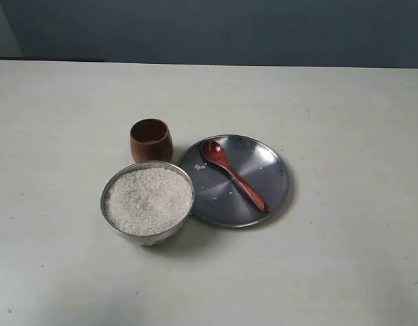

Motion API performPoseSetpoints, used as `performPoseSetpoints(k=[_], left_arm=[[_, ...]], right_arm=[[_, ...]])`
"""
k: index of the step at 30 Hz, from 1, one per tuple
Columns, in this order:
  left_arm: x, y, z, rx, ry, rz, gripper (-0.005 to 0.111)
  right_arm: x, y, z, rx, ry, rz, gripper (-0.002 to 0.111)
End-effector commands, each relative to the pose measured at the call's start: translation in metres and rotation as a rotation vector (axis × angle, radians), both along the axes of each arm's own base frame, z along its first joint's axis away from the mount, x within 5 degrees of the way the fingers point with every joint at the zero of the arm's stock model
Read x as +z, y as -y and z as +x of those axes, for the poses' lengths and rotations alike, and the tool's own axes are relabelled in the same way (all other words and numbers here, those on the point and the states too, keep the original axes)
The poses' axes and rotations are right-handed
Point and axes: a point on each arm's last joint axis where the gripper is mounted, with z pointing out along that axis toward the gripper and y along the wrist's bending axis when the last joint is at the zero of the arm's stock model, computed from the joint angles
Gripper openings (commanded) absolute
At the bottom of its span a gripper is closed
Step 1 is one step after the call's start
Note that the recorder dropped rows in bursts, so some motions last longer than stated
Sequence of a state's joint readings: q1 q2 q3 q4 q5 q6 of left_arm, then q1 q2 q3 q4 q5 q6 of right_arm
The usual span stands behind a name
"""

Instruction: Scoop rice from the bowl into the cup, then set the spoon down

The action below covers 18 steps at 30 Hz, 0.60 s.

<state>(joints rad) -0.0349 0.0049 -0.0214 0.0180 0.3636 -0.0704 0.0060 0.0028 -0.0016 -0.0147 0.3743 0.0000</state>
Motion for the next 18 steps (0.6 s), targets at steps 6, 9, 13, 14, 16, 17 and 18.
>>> performPoseSetpoints(k=[6,9,13,14,16,17,18], left_arm=[[-0.0002,-0.0009,0.0000,0.010,0.009,0.005,0.000],[-0.0002,-0.0009,0.0000,0.010,0.009,0.005,0.000],[0.0001,-0.0009,0.0000,0.002,0.013,0.036,0.000],[0.0001,-0.0009,0.0000,0.000,0.014,0.045,0.000],[0.0003,-0.0010,0.0001,-0.002,0.017,0.056,0.000],[0.0003,-0.0010,0.0001,-0.002,0.017,0.056,0.000],[0.0003,-0.0012,0.0001,-0.001,0.017,0.061,0.000]], right_arm=[[0.0008,0.0002,0.0002,-0.006,0.015,0.003,0.000],[0.0008,0.0002,0.0002,-0.006,0.015,0.003,0.000],[0.0008,0.0002,0.0002,-0.006,0.015,0.003,0.000],[0.0008,0.0002,0.0002,-0.006,0.015,0.003,0.000],[0.0008,0.0002,0.0002,-0.006,0.015,0.003,0.000],[0.0008,0.0002,0.0002,-0.006,0.015,0.003,0.000],[0.0008,0.0002,0.0002,-0.006,0.015,0.003,0.000]])
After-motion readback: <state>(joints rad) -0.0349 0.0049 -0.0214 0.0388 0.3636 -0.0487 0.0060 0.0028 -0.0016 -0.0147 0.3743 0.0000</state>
